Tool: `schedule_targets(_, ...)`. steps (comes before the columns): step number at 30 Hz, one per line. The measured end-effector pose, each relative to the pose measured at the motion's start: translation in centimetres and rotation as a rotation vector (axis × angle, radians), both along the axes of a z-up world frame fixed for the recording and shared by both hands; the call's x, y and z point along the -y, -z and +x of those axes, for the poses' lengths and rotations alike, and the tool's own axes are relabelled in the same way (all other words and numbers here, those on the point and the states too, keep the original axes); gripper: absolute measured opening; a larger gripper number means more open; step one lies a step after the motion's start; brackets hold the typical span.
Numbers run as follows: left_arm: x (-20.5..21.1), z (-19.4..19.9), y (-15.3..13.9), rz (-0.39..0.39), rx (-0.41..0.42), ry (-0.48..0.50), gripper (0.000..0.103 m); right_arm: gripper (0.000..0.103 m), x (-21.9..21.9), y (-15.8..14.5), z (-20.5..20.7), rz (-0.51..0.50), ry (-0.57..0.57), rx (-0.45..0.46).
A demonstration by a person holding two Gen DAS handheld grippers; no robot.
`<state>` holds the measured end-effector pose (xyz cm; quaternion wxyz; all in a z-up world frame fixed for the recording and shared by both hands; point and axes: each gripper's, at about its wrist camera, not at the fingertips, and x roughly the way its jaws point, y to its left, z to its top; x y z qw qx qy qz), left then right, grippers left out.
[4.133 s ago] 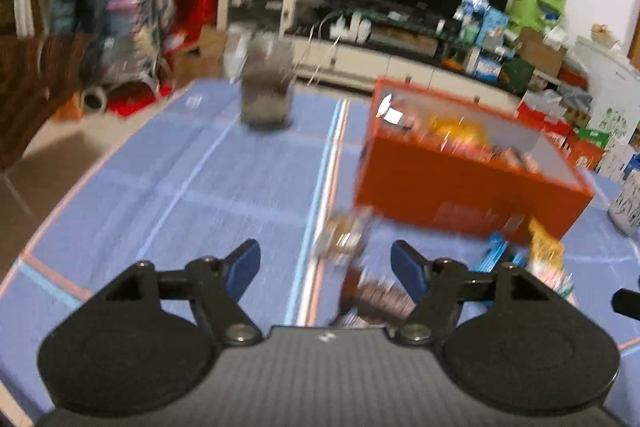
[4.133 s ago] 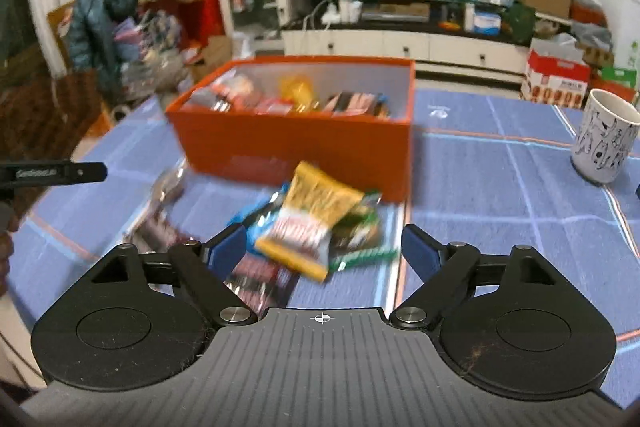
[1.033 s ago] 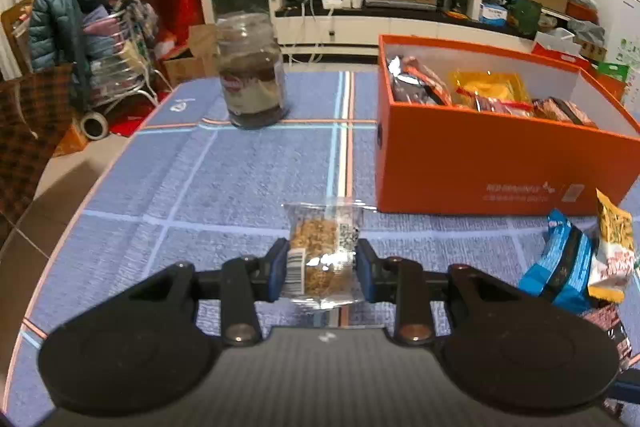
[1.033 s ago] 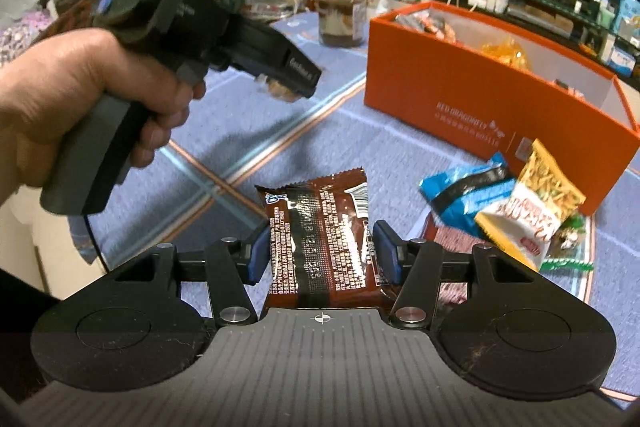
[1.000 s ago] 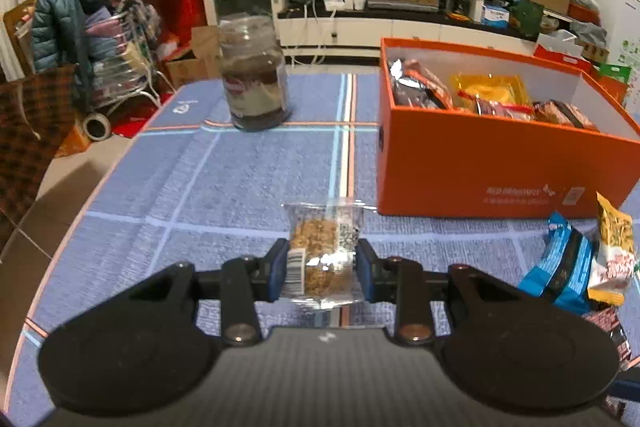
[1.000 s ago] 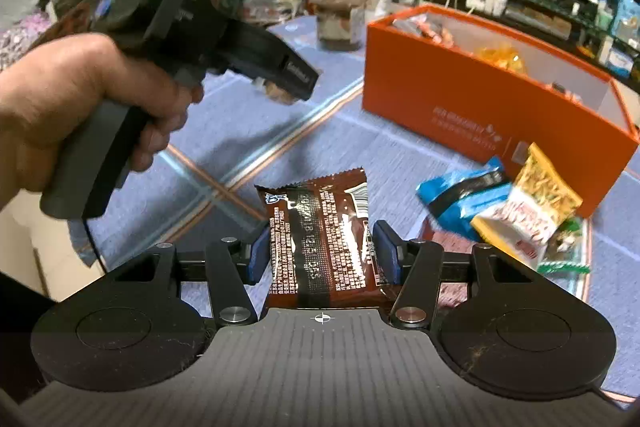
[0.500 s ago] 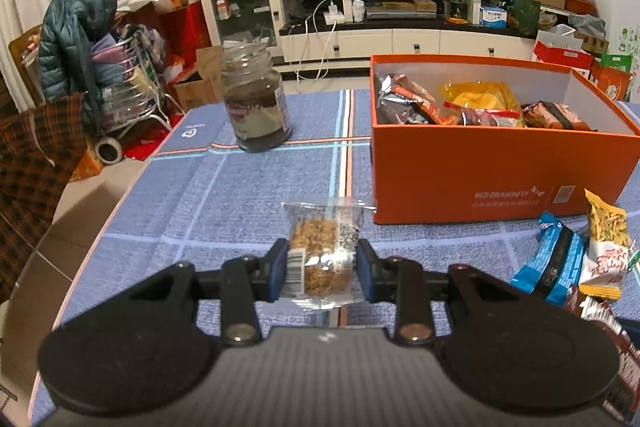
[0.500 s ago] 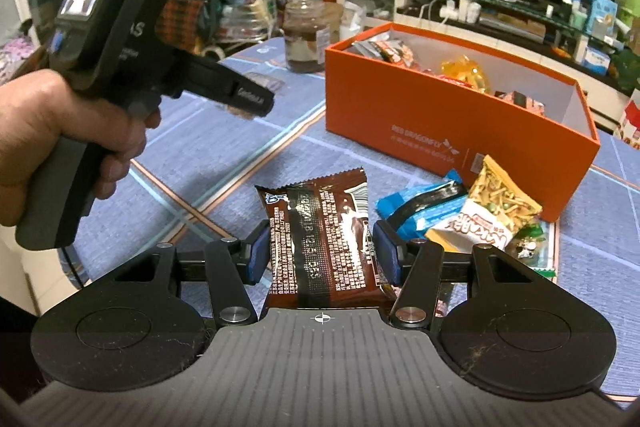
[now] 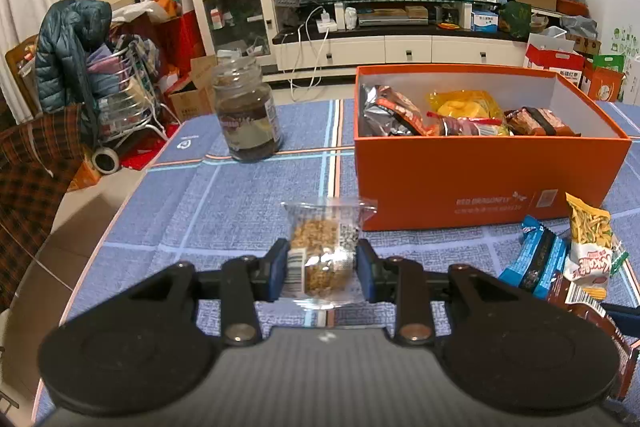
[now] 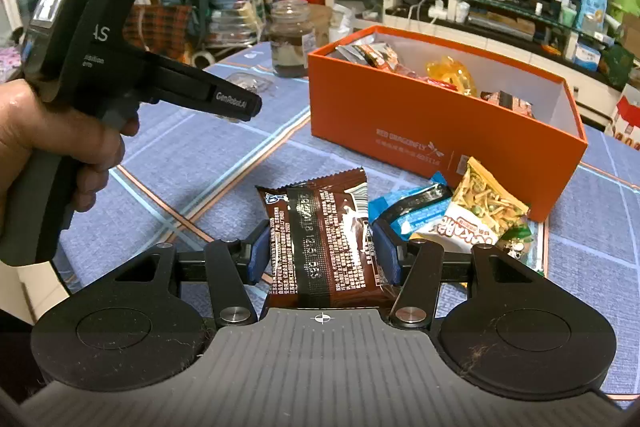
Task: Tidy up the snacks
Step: 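Lift both held packets and carry them toward the orange box, then open both tools above the orange box to drop the packets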
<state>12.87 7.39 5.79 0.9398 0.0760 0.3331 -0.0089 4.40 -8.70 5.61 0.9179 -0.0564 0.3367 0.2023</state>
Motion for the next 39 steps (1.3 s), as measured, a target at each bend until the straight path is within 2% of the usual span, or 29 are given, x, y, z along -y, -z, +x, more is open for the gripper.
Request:
schedule_targets(15, 1.5, -0.6, -1.4, 0.004, 0.044, 0.012, 0.032, 0.042, 1.1, -1.4, 0.3, 0.030, 0.053, 0.031)
schedule_targets(19, 1.2, -0.9, -2.2, -0.029, 0.055, 0.010, 0.032, 0.042, 2.1, -2.5, 0.4, 0.048, 0.078, 0.054)
schedule_targets(24, 0.8, -0.9, -4.1, -0.095, 0.075, 0.014, 0.032, 0.042, 5.6, -5.4, 1.8, 0.100, 0.172, 0.107)
schedule_targets(27, 1.6, 0.3, -4.9, -0.122, 0.073, 0.034, 0.032, 0.042, 8.5, -7.0, 3.9, 0.154, 0.239, 0.117)
schedule_targets(32, 4.0, 4.0, -6.1, -0.169, 0.055, 0.089, 0.032, 0.042, 11.8, -8.6, 7.7, 0.180, 0.312, 0.127)
schedule_targets(36, 6.6, 7.8, -6.3, -0.214, 0.026, 0.106, 0.032, 0.042, 12.2, -9.0, 11.6, 0.193, 0.337, 0.116)
schedule_targets(39, 9.2, 10.8, -5.8, -0.207, 0.010, 0.134, 0.034, 0.043, 11.6, -8.7, 14.8, 0.174, 0.349, 0.115)
